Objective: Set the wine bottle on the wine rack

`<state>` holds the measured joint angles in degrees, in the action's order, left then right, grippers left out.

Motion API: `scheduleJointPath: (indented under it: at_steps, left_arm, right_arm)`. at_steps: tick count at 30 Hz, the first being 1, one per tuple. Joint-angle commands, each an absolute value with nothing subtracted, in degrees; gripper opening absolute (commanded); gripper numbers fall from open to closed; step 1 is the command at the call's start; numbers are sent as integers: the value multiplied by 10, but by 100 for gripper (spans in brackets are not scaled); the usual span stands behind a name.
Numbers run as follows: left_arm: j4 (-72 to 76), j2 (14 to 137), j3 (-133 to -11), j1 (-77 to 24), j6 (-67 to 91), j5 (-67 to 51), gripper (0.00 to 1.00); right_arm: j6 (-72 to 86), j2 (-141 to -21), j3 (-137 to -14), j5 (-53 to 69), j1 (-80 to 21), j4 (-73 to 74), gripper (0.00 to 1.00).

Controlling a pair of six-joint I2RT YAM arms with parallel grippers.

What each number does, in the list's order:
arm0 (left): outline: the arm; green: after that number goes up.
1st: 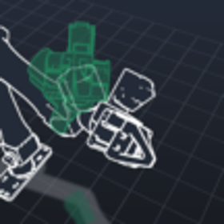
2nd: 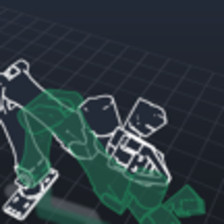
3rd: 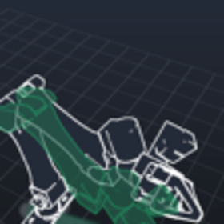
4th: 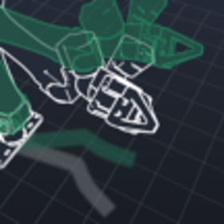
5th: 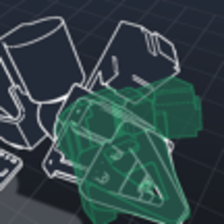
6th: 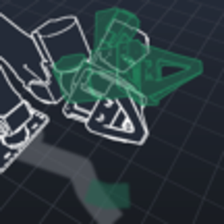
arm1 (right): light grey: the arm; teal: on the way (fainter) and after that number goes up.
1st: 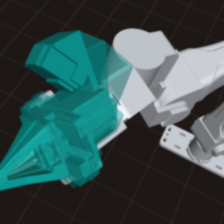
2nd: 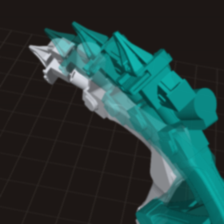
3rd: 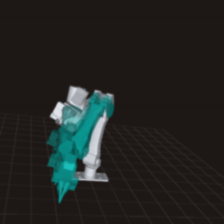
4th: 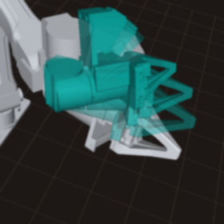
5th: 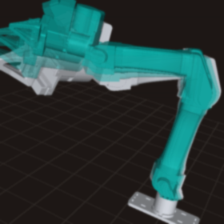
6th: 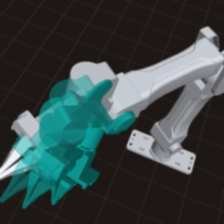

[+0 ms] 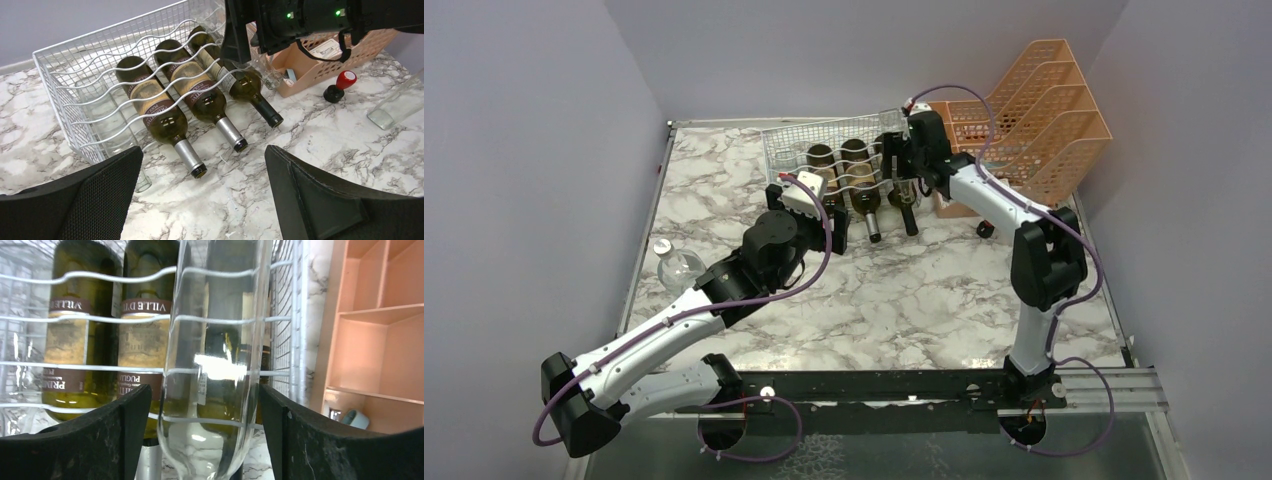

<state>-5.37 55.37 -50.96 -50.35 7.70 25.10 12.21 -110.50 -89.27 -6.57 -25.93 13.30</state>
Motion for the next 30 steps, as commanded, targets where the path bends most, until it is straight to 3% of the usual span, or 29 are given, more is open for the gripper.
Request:
scheduleJointPath:
  at_steps: [1, 10, 18, 23, 30]
  left_arm:
    - [-50, 551, -524, -502, 79, 252, 99]
    - [-49, 545, -526, -500, 79, 248, 99]
    - [-42, 542, -520, -501, 79, 229, 99]
    - [-39, 544, -519, -501, 79, 218, 99]
    - [-34, 545, -516, -501, 78, 205, 99]
  right_arm:
    - [114, -1038, -898, -87, -256, 110, 81]
    - [104, -873, -797, -131, -256, 121, 81]
    - [70, -694, -690, -287, -255, 137, 81]
    - [55, -653, -682, -400, -243, 166, 83]
    - [56, -614, -668, -452, -196, 138, 88]
